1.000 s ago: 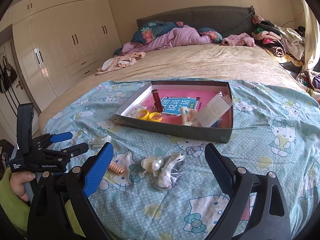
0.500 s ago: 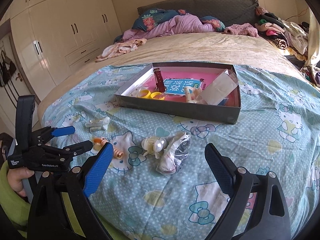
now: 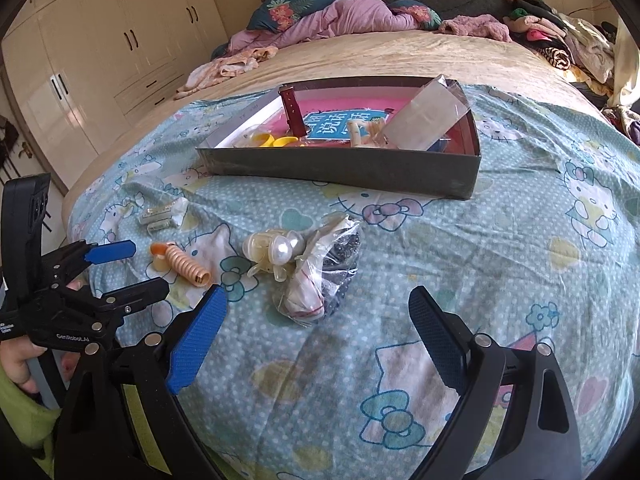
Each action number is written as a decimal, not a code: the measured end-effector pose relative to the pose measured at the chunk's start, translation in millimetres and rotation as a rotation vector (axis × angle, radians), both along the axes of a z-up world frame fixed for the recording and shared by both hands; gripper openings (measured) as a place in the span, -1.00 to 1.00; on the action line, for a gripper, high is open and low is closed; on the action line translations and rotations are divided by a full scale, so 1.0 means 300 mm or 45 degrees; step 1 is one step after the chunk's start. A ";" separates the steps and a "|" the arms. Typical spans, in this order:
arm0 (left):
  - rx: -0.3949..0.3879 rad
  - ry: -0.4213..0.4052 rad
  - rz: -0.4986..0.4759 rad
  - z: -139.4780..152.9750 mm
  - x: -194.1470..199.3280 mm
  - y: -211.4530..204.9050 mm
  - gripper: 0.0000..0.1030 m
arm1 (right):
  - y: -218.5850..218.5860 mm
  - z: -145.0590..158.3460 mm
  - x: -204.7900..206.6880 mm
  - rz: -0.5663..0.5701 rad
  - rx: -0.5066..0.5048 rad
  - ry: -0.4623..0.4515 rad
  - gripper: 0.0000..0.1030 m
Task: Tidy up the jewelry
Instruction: 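Move the left tool to the orange spiral hair tie while the right approaches the dark bead bag, then close the left tool on the orange spiral hair tie while the right grasps the bead bag, then carry the hair tie and bead bag over the pink-lined box, then open both tools to drop the hair tie and bead bag into the box, then withdraw both tools toward the clear packet and white pearl ball clip, then close the left tool on the clear packet while the right grasps the white pearl ball clip, then carry the packet and pearl clip into the box and open both tools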
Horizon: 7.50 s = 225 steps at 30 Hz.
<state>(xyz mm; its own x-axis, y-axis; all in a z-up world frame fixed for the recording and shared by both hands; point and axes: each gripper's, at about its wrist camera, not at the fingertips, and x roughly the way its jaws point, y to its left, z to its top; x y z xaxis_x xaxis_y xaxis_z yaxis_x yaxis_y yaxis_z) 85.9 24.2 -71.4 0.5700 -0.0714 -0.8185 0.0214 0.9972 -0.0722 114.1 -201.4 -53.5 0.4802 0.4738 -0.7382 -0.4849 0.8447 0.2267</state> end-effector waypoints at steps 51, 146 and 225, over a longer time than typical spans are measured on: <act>-0.016 -0.072 -0.095 0.006 0.068 -0.063 0.28 | -0.046 -0.034 0.071 0.001 0.098 -0.010 -0.27; -0.049 -0.217 0.040 0.155 0.419 0.114 0.64 | 0.204 0.050 0.476 0.072 0.050 -0.118 -0.22; 0.020 -0.263 -0.005 0.233 0.237 0.073 -0.03 | 0.108 0.150 0.200 0.158 0.076 -0.221 -0.29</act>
